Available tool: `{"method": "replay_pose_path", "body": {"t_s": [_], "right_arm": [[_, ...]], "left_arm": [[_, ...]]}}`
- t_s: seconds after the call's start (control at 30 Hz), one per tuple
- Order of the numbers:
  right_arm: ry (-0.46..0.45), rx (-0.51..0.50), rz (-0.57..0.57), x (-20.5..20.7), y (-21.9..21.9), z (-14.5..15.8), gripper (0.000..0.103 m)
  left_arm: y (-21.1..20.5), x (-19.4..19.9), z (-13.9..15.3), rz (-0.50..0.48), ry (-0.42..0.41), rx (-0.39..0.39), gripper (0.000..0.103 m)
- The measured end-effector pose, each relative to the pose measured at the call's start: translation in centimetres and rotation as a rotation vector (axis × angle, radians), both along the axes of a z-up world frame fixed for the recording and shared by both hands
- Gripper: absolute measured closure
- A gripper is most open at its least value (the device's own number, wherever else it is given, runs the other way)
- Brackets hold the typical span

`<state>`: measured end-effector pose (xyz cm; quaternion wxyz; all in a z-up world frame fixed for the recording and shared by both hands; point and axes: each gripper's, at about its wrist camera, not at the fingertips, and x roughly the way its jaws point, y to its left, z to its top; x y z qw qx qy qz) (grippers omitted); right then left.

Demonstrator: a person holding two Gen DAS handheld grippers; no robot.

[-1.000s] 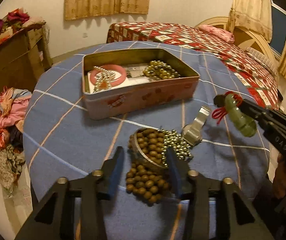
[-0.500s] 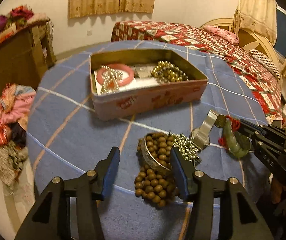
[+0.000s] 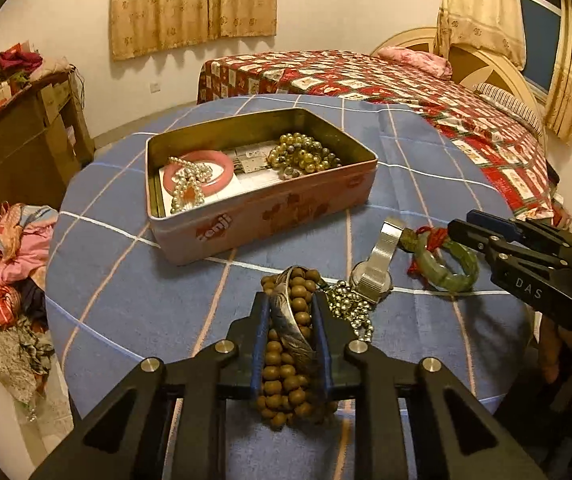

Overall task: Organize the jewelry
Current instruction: 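Grasp the silver bangle with the left tool while the right tool holds the tassel, then lift and carry the silver bangle and red tassel over the tin with both tools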

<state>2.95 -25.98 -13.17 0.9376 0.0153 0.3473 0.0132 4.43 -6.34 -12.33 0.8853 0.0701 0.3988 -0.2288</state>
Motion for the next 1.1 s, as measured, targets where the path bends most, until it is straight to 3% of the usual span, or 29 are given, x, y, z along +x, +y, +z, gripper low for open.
{"method": "replay_pose_path", "body": {"t_s": [0.1, 0.2, 0.23, 0.33, 0.4, 0.53, 0.77, 0.9, 1.1], "right_arm": [[0.012, 0.035, 0.034, 0.2, 0.6, 0.0, 0.066], [0.029, 0.046, 0.053, 0.6, 1.4, -0.3, 0.066], [0.029, 0.036, 0.053, 0.6, 1.5, -0.4, 0.067], [0.04, 0.029, 0.052, 0.9, 1.6, -0.6, 0.086], [0.043, 0.006, 0.058, 0.8, 1.9, -0.7, 0.093], [0.032, 0.008, 0.062, 0.5, 1.8, -0.4, 0.098], [-0.01, 0.001, 0.038, 0.1, 1.4, 1.1, 0.099], [0.004, 0.003, 0.054, 0.0, 2.0, 1.2, 0.087], [0.069, -0.005, 0.097, 0.3, 3.4, 0.1, 0.088]], "left_arm": [[0.3, 0.1, -0.3, 0.012, 0.01, -0.005, 0.082], [0.5, -0.4, 0.8, 0.013, -0.036, -0.022, 0.083], [0.5, -0.5, 1.2, 0.01, -0.049, -0.024, 0.093], [0.2, -0.9, 2.1, -0.013, -0.082, -0.026, 0.093], [-0.2, -1.0, 1.9, -0.022, -0.09, -0.007, 0.093], [0.1, -0.6, 1.2, -0.018, -0.052, -0.032, 0.093], [1.6, -0.9, 3.2, 0.014, -0.091, -0.091, 0.094], [1.7, -1.1, 3.7, 0.02, -0.105, -0.088, 0.094], [1.8, -0.9, 3.3, 0.034, -0.106, -0.076, 0.094]]}}
